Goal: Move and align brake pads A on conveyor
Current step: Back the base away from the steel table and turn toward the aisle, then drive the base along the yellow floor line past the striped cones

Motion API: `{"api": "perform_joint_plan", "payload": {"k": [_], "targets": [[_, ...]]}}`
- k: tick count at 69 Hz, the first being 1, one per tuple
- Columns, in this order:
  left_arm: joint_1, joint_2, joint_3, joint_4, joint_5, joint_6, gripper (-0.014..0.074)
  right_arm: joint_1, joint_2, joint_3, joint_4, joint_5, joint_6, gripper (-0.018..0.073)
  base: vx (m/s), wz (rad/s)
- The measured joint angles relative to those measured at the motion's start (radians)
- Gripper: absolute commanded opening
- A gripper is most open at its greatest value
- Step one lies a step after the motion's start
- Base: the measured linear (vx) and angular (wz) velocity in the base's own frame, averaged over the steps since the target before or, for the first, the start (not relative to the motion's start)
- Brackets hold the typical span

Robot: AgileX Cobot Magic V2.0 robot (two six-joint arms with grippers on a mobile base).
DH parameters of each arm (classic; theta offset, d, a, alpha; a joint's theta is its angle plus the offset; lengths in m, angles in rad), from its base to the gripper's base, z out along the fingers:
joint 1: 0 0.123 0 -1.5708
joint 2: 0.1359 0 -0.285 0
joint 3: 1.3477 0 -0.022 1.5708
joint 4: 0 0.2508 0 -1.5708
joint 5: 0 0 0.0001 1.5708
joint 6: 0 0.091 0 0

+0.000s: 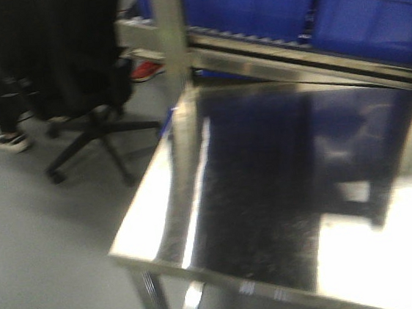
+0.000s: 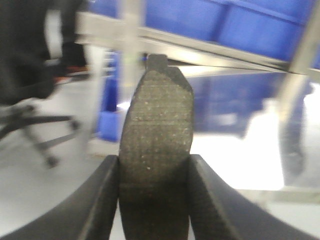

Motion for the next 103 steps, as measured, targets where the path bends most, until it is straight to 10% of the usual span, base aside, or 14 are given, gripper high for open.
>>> {"api": "perform_joint_plan", "payload": {"k": [103], "targets": [[0.0, 0.0, 0.0, 0.002, 0.001, 0.0, -0.0006, 0.0, 0.0, 0.0, 0.001, 0.002, 0.0, -0.0006, -0.16, 0.84]]}}
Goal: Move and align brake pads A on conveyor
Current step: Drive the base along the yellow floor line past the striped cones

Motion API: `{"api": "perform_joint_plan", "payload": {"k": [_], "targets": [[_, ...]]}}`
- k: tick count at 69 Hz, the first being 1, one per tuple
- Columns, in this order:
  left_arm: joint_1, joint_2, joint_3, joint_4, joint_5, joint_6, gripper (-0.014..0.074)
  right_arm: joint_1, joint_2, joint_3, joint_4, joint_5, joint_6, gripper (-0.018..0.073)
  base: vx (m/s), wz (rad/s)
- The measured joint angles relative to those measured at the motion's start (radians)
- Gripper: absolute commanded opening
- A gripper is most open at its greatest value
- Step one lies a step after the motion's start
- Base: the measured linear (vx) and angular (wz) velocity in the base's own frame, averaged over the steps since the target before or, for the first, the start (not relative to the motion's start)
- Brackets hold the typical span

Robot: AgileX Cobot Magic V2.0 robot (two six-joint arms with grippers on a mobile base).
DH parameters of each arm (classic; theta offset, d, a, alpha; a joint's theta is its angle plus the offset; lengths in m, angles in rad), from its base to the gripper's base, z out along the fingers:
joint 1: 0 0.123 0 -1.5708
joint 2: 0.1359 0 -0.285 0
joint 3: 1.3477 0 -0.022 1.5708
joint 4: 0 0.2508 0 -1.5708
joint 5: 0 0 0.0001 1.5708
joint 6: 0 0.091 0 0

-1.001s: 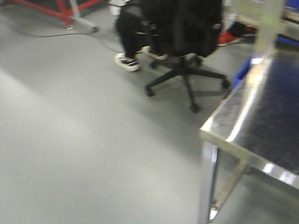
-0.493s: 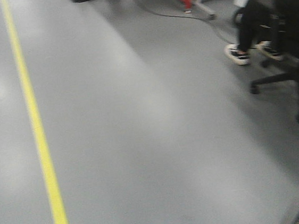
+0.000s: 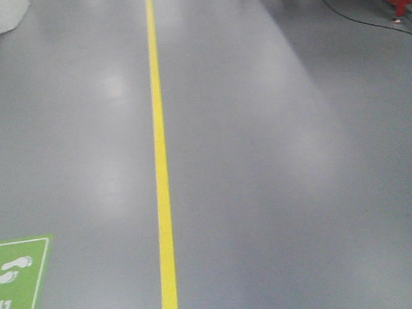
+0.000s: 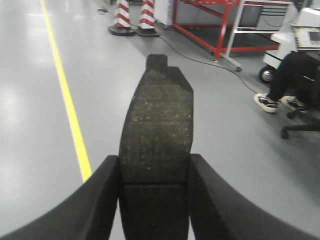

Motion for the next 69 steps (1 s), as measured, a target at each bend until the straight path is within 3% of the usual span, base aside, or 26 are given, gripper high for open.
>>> {"api": "perform_joint_plan", "payload": {"k": [35, 69], "targets": [[0.0, 0.0, 0.0, -0.001, 0.0, 0.0, -0.0006, 0.0, 0.0, 0.0, 0.0, 0.0, 0.0, -0.0006, 0.18, 0.13], [0.0, 0.0, 0.0, -0.002, 0.0, 0.0, -0.0006, 0.0, 0.0, 0.0, 0.0, 0.0, 0.0, -0.0006, 0.52, -0.1]]}}
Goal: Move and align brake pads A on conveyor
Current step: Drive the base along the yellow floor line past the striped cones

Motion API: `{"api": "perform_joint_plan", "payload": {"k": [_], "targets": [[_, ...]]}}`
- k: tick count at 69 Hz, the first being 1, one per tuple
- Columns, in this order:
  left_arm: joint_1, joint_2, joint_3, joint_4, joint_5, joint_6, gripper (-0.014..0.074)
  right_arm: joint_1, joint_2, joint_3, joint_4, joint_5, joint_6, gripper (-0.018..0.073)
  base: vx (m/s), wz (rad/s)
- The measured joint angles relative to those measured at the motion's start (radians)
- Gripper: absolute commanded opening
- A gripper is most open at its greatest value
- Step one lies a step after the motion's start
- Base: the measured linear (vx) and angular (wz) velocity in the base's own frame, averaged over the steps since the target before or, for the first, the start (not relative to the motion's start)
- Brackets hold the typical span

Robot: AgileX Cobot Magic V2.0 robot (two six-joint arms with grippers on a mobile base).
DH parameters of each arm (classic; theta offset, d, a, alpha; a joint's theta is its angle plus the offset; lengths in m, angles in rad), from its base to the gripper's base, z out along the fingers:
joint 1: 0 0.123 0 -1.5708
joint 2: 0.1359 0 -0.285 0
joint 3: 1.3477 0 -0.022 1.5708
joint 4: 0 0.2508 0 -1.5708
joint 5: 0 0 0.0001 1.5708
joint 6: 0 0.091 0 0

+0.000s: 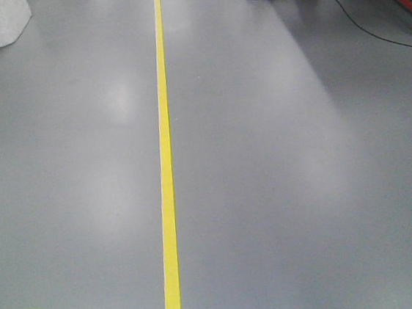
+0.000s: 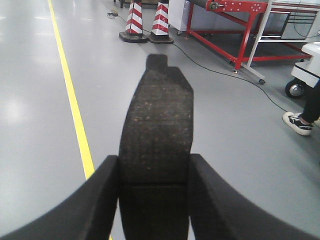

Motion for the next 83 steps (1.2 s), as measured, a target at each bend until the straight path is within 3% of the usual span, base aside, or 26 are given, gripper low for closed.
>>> {"api": "perform_joint_plan", "payload": {"k": [83], "targets": [[0.0, 0.0, 0.0, 0.0, -0.001, 0.001, -0.0006, 0.0, 0.0, 0.0, 0.0, 0.002, 0.0, -0.0006, 0.74, 0.02]]}}
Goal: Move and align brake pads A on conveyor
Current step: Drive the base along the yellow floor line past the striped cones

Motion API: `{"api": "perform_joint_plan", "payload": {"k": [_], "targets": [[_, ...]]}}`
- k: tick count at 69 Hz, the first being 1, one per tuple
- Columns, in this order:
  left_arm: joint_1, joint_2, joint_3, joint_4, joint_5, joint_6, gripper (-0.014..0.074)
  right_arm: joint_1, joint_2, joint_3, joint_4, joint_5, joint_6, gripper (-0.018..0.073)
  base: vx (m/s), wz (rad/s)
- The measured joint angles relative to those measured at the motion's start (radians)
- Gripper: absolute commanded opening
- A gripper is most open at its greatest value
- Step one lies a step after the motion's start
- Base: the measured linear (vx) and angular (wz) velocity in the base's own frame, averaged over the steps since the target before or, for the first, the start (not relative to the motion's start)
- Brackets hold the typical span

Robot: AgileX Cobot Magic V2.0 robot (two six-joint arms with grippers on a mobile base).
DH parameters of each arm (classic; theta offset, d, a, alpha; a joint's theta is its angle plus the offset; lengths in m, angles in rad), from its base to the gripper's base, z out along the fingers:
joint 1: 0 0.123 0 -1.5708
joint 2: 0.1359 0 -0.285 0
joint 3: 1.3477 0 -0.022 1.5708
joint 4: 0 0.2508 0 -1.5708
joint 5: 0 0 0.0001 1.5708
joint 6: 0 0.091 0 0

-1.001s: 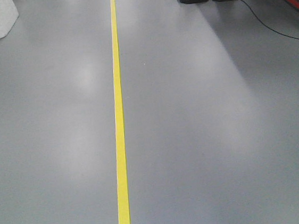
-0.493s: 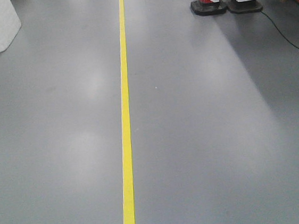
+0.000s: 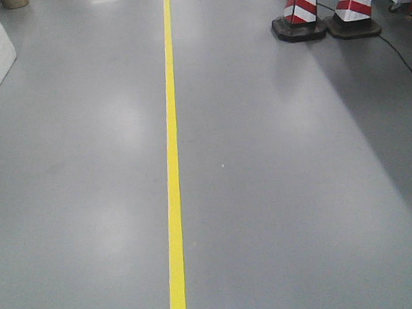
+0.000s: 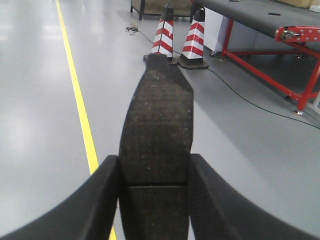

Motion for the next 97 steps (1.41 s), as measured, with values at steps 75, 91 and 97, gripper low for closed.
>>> {"api": "perform_joint_plan", "payload": {"k": [75, 91, 97], "targets": [[0.0, 0.0, 0.0, 0.0, 0.0, 0.0, -0.0006, 0.0, 0.0, 0.0, 0.0, 0.001, 0.0, -0.0006, 0.83, 0.0], [0.0, 0.0, 0.0, 0.0, 0.0, 0.0, -0.0006, 0.0, 0.0, 0.0, 0.0, 0.001, 0.0, -0.0006, 0.82, 0.02], [0.0, 0.0, 0.0, 0.0, 0.001, 0.0, -0.0006, 0.0, 0.0, 0.0, 0.0, 0.001, 0.0, -0.0006, 0.81, -0.02]]}}
